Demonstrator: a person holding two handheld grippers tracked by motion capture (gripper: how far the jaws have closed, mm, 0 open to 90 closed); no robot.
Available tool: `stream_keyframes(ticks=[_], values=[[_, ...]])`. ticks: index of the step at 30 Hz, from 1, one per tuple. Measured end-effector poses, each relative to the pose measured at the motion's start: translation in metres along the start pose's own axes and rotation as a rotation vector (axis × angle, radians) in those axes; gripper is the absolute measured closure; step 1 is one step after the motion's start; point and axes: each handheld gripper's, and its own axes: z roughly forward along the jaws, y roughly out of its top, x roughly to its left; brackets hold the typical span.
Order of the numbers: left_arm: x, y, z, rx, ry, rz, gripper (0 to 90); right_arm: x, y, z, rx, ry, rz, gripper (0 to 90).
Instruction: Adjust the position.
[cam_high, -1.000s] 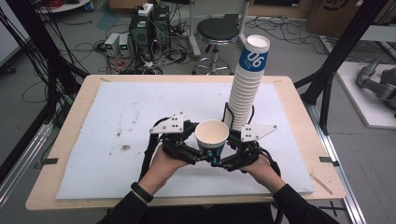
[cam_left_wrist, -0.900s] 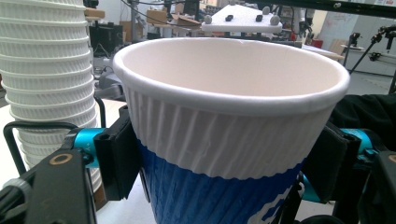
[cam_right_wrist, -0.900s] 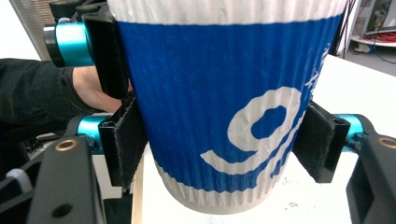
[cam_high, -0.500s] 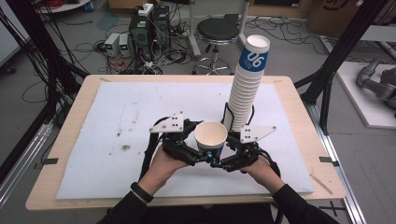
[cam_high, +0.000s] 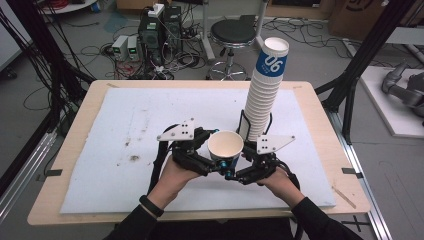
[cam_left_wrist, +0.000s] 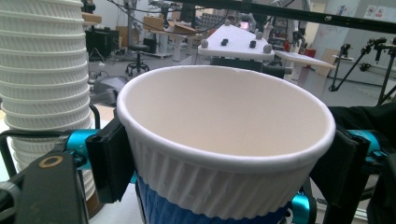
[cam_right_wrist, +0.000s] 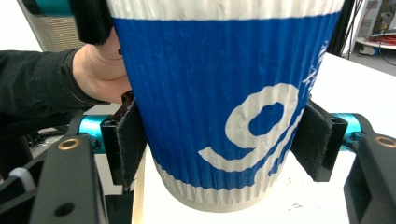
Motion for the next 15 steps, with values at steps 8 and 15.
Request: stream_keyframes(ticks=[8,15], values=[[0.002,-0.001,-0.003,0.009,0.013,0.006,20.9,-0.002,0.001,-0.004,0.004,-0.013,-0.003,21.7],[0.006,0.000,-0.011,0.007,0.032,0.009,21.1,-0.007,0.003,-0.023,-0.004,-0.051,-0.006,20.4]])
